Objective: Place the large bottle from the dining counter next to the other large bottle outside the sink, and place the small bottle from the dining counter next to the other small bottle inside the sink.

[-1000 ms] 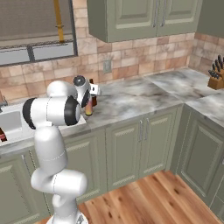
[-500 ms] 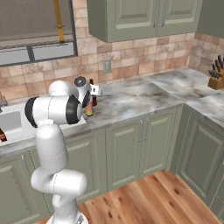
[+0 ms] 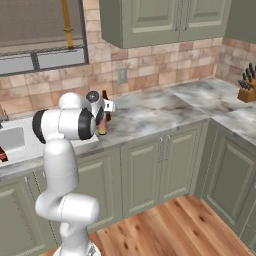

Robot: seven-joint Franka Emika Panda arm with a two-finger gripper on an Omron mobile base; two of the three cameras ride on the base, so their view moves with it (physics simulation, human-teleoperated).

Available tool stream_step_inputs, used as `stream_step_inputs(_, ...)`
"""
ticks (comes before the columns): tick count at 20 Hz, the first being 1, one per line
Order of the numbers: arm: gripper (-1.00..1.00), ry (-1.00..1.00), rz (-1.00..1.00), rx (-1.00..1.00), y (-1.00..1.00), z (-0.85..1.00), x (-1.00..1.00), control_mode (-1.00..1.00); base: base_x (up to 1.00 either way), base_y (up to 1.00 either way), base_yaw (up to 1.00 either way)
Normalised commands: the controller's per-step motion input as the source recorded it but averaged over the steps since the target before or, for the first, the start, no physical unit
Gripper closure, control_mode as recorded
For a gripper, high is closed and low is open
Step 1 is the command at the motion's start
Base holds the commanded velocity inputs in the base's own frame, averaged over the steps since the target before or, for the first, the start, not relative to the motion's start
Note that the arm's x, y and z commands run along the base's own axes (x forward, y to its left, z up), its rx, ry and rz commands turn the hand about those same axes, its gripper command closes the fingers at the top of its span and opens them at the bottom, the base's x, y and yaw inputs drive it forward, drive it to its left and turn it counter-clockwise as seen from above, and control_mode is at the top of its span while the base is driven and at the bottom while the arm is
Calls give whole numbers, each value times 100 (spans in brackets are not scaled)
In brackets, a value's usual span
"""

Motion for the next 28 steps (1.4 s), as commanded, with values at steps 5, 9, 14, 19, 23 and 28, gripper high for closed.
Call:
stream_step_inputs(5, 100, 0, 2, 0, 0, -16, 0, -100, 0, 0, 0)
stream_step_inputs(9, 100, 0, 1, 0, 0, -20, 0, -100, 0, 0, 0)
stream_step_inputs(14, 100, 0, 1, 0, 0, -20, 0, -100, 0, 0, 0)
stream_step_inputs(19, -100, 0, 1, 0, 5, -21, 0, -100, 0, 0, 0)
stream_step_inputs(23, -100, -4, 0, -1, 3, -7, -26, -100, 0, 0, 0)
stream_step_inputs(28, -100, -9, 0, -6, 0, 0, -47, -100, 0, 0, 0)
